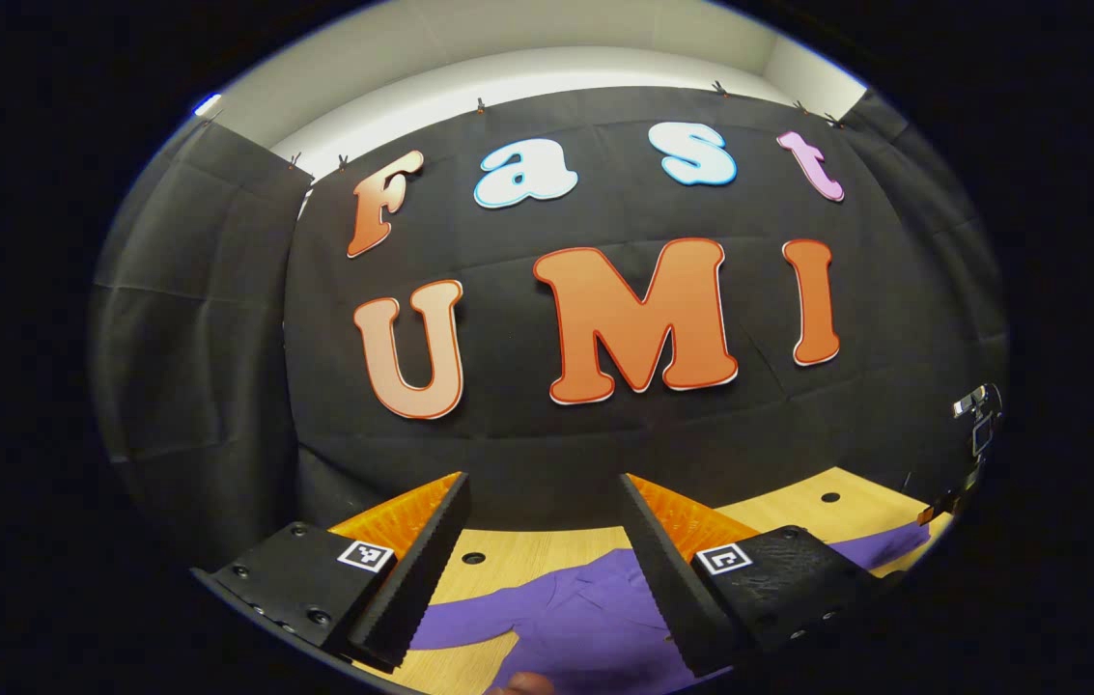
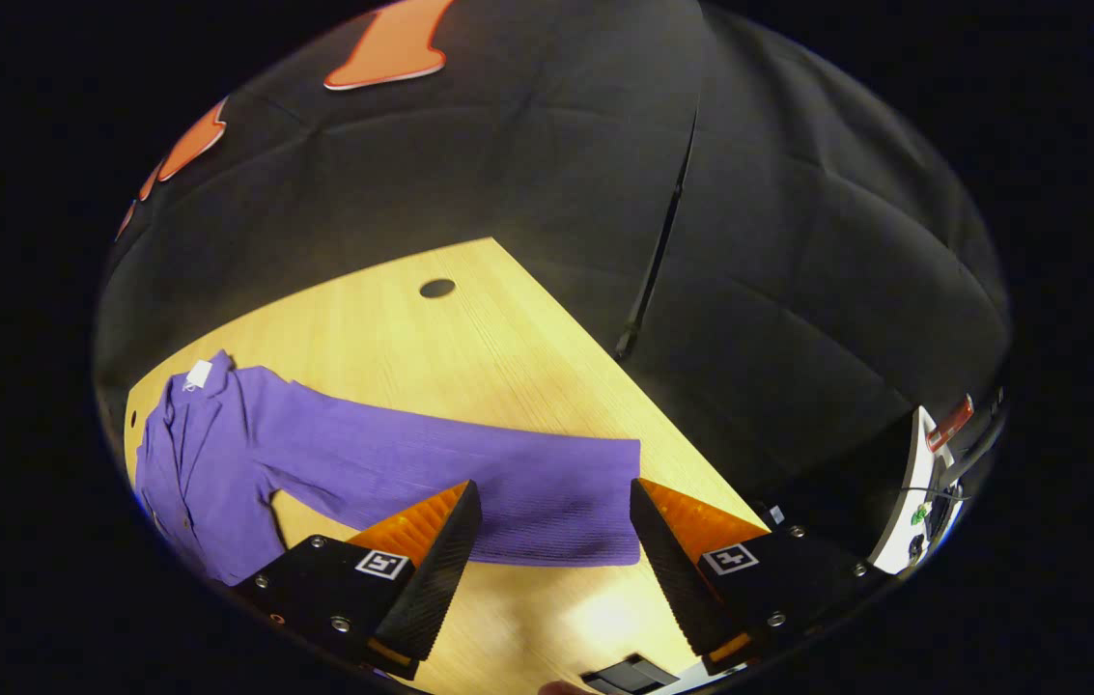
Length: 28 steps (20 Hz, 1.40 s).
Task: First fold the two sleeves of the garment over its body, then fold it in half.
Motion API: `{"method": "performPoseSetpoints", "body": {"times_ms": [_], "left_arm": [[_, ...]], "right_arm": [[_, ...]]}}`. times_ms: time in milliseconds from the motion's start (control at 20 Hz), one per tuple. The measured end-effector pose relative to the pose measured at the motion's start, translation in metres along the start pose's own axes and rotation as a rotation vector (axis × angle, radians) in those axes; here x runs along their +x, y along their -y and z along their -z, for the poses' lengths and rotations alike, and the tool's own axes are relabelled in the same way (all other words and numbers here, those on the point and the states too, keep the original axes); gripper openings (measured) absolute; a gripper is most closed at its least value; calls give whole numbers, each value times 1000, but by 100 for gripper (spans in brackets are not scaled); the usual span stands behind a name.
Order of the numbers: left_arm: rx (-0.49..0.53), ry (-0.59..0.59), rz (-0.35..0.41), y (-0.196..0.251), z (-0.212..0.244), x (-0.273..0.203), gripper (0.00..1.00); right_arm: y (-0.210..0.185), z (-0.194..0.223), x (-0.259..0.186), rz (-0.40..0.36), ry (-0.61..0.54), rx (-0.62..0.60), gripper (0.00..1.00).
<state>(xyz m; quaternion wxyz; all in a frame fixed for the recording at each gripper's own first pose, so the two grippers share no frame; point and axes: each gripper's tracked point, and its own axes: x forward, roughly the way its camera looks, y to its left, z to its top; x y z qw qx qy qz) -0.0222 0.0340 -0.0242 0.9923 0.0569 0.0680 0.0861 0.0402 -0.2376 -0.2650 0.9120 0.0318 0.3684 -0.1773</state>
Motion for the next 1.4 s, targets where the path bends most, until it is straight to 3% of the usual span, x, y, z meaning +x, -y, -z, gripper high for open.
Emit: {"method": "performPoseSetpoints", "body": {"times_ms": [250, 500, 800, 950, 1050, 1100, 1150, 1250, 1400], "left_arm": [[20, -58, -55, -8, 11, -8, 98], [15, -95, -88, -10, 15, -14, 100], [19, -122, -74, -5, 21, -18, 98], [30, -129, -63, -3, 22, -20, 98], [32, -135, -64, -2, 23, -20, 98], [30, -141, -62, -1, 25, -22, 98], [25, -146, -59, 0, 25, -23, 99], [28, -142, -49, 2, 25, -22, 99], [31, -134, -35, 3, 23, -20, 99]], "right_arm": [[21, 18, 41, 13, -125, -47, 95], [26, 40, 65, -26, -287, -28, 95], [27, 31, 78, -89, -355, 48, 94], [25, 33, 80, -109, -378, -8, 91], [18, 35, 77, -130, -390, -41, 75], [16, 35, 77, -138, -389, -44, 52], [15, 32, 78, -147, -390, -34, 42], [7, 28, 79, -184, -406, 68, 8], [1, 9, 70, -220, -367, 125, 3]]}}
